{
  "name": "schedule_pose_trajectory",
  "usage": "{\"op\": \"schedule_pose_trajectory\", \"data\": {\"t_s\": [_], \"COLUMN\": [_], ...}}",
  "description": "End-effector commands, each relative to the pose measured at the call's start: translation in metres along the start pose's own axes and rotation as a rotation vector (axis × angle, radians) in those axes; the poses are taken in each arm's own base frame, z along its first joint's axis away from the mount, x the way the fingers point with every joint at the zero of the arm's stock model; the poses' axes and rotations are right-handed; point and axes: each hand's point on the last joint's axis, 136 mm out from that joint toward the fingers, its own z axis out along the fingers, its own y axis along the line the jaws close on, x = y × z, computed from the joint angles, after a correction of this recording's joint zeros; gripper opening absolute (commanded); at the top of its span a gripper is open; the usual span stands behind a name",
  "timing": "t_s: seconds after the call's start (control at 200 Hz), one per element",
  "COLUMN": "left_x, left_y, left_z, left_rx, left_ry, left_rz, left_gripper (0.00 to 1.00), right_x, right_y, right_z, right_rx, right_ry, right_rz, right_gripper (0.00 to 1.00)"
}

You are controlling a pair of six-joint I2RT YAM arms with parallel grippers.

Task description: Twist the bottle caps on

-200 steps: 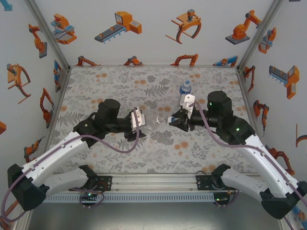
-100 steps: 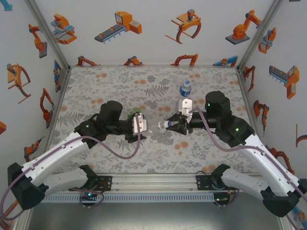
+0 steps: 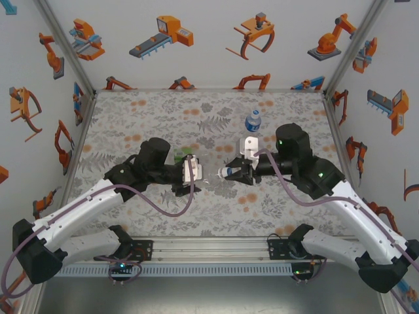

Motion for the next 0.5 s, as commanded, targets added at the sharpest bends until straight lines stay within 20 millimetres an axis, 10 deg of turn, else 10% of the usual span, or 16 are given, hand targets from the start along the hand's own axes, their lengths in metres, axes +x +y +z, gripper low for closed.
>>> {"op": "schedule_pose_trajectory", "data": {"t_s": [0.0, 0.496], "left_x": [-0.021, -0.024], "left_y": [-0.001, -0.006], "left_z": [-0.005, -0.005], "left_rx": [0.021, 0.052], "left_ry": [-0.06, -0.077], "left_rz": [0.05, 0.054], "left_gripper": [0.0, 0.0], "right_x": [-0.005, 0.004], "right_y": [0.005, 0.021], "right_z": [-0.001, 0.011], "right_rx": [-0.013, -0.087], "right_ry": [0.014, 0.069], "right_rz": [-0.051, -0.188], "right_gripper": [0.18, 0.12]}}
